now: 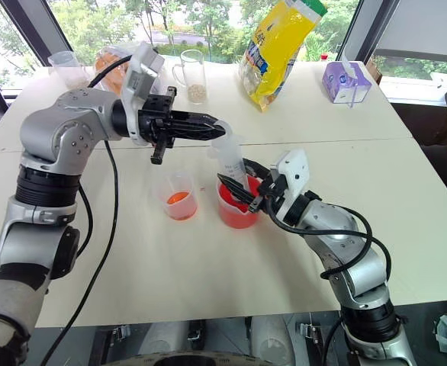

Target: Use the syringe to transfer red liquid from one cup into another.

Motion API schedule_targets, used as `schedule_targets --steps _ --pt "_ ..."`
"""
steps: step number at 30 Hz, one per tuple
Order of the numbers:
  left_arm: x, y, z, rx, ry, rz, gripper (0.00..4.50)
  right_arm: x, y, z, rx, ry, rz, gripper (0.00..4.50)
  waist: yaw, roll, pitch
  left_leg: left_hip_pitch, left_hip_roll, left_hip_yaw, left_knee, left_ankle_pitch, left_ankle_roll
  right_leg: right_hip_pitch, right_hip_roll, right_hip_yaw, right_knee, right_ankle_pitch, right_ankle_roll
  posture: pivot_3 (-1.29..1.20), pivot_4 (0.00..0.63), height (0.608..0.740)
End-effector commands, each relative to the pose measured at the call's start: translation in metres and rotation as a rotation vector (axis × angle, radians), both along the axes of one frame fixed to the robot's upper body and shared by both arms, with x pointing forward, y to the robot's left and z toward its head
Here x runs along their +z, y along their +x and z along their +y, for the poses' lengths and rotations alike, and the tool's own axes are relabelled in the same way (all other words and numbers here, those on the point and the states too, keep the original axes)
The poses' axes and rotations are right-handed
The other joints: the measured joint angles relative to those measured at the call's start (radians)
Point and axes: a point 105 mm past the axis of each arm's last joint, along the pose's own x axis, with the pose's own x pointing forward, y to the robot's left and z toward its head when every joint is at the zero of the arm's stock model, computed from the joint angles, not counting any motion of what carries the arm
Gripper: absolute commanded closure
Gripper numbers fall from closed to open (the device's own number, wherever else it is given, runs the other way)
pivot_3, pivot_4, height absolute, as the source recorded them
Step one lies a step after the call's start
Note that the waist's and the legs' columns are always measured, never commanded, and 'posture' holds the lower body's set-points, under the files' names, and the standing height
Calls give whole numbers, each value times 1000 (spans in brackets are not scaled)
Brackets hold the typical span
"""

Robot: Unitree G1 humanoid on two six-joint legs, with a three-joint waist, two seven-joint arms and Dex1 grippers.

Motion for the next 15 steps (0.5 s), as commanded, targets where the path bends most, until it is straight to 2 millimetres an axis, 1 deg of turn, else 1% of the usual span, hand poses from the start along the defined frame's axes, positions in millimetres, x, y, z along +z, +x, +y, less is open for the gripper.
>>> schedule_targets --steps 1,5,15 --pt "24 -7 -3 -37 -49 -67 4474 7 -8 3 32 12 -18 2937 0 0 0 0 0 0 0 0 0 0 0 0 0 0 0 0 150 740" --pt "35 -7 -2 -33 -79 -78 4474 0 -10 4 45 31 32 2937 0 0 0 0 0 0 0 0 0 0 0 0 0 0 0 0 150 740" --pt "46 -5 1 -13 -102 -99 4474 -5 -6 3 49 53 78 2937 0 0 0 0 0 0 0 0 0 0 0 0 0 0 0 0 150 740"
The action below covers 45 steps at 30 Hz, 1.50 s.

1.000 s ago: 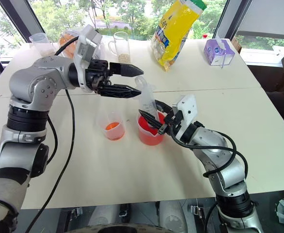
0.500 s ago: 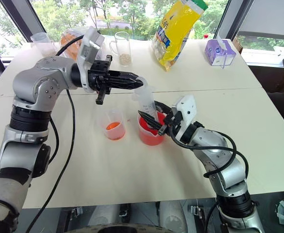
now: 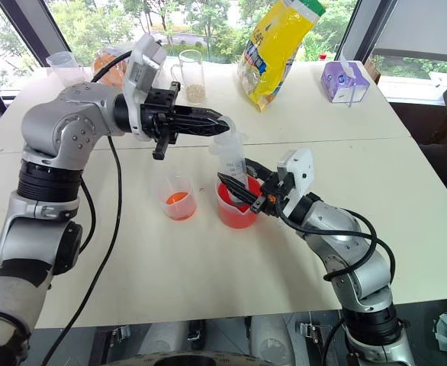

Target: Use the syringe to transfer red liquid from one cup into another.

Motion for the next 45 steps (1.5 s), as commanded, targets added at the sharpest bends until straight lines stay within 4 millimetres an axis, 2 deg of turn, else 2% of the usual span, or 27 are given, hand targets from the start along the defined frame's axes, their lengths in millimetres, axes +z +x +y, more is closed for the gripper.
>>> schedule_targets --steps 1,17,45 --pt "37 -5 6 1 -91 -104 4474 -9 -2 3 24 -14 42 2937 0 0 0 0 0 0 0 0 0 0 0 0 0 0 0 0 150 740" --pt "52 -2 10 22 -124 -139 4474 -22 -3 5 48 -29 85 2937 0 0 0 0 0 0 0 0 0 0 0 0 0 0 0 0 150 740" --pt "64 -1 10 37 -157 -160 4474 -41 -7 3 70 -50 159 2937 0 0 0 0 0 0 0 0 0 0 0 0 0 0 0 0 150 740"
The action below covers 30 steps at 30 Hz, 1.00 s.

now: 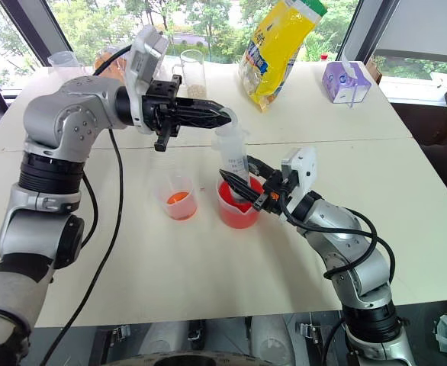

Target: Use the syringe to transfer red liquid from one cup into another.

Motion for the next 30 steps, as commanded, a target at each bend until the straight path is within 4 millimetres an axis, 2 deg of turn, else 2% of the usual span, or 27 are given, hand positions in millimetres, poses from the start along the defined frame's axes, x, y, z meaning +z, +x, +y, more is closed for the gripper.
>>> schedule_targets --steps 1,15,18,21,24,30 --pt "56 -7 12 36 -144 -172 4474 -37 -10 6 70 -75 151 2937 0 0 0 0 0 0 0 0 0 0 0 0 0 0 0 0 150 740" --pt "56 -8 12 40 -147 -175 4474 -34 -7 4 69 -80 139 2937 0 0 0 0 0 0 0 0 0 0 0 0 0 0 0 0 150 740" --pt "51 -9 11 33 -135 -166 4474 -23 -4 4 61 -75 97 2937 0 0 0 0 0 0 0 0 0 0 0 0 0 0 0 0 150 740" --pt "39 -12 12 15 -94 -154 4474 1 4 0 29 -60 18 2937 -2 0 0 0 0 0 0 0 0 0 0 0 0 0 0 0 150 740" --pt "30 -13 13 13 -69 -136 3378 24 8 -2 11 -46 -43 2937 -1 0 0 0 0 0 0 0 0 0 0 0 1 0 0 0 150 740" --pt "19 -11 20 27 -47 -124 480 44 7 -1 12 -43 -98 2937 3 0 0 0 0 0 0 0 0 0 0 0 1 0 0 0 150 740"
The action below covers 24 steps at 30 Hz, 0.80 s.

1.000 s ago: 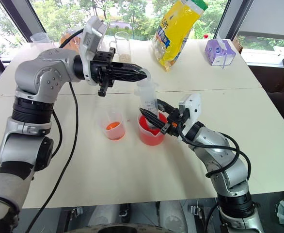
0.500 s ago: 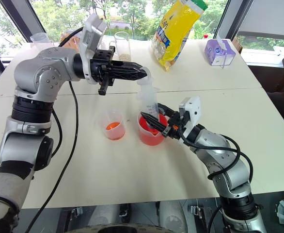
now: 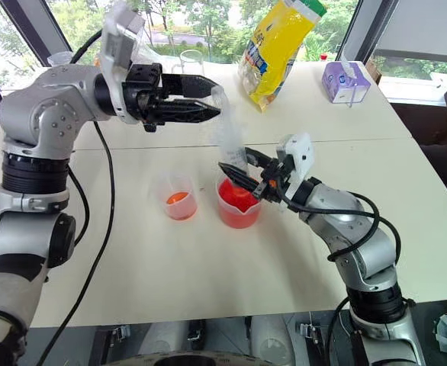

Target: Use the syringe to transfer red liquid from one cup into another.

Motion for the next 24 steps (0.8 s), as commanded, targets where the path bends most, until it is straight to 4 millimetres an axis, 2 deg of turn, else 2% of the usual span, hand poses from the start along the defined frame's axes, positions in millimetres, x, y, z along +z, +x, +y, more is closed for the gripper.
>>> schedule_targets --steps 1,10,14,19,22,24 --pt "8 -4 6 0 -17 -52 69 22 -9 1 18 18 -78 2937 0 0 0 0 0 0 0 0 0 0 0 0 0 0 0 0 150 740" --pt "20 1 34 94 -57 -35 69 26 -8 -2 5 16 -92 2937 -4 0 0 0 0 0 0 0 0 0 0 0 0 0 0 0 150 740" --pt "52 2 65 193 -150 -51 69 56 -9 7 45 48 -180 2937 -10 0 0 0 0 0 0 0 0 -1 0 0 1 0 0 0 150 740" --pt "72 -1 81 231 -206 -62 69 78 -6 25 122 91 -227 2937 -2 0 0 0 1 -1 0 0 -1 -1 1 0 2 0 0 0 150 740" --pt "86 -5 92 259 -243 -85 69 86 -1 48 205 133 -237 2937 -5 0 0 0 0 0 1 0 -1 0 0 0 2 0 0 0 150 740" --pt "93 -9 97 269 -255 -101 69 82 4 64 251 139 -235 2937 -7 0 0 0 0 0 1 0 -1 -1 -1 0 2 0 0 0 150 740"
